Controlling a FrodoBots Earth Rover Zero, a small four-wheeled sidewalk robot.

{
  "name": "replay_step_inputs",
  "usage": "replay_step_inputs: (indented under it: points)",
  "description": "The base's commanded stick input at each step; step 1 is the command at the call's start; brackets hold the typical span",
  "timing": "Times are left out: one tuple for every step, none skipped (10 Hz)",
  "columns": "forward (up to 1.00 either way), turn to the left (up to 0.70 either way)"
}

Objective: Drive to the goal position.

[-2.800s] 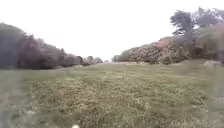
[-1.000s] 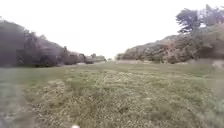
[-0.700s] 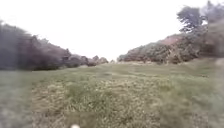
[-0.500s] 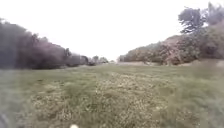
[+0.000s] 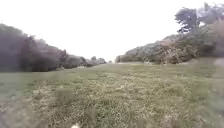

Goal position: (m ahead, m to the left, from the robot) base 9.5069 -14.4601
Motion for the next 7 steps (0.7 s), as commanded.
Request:
replay_step_inputs:
  points:
    - [0.70,0.00]
    - [0.70,0.00]
    - [0.70,0.00]
    - [0.70,0.00]
    - [0.70,0.00]
    - [0.70,0.00]
    - [0.70,0.00]
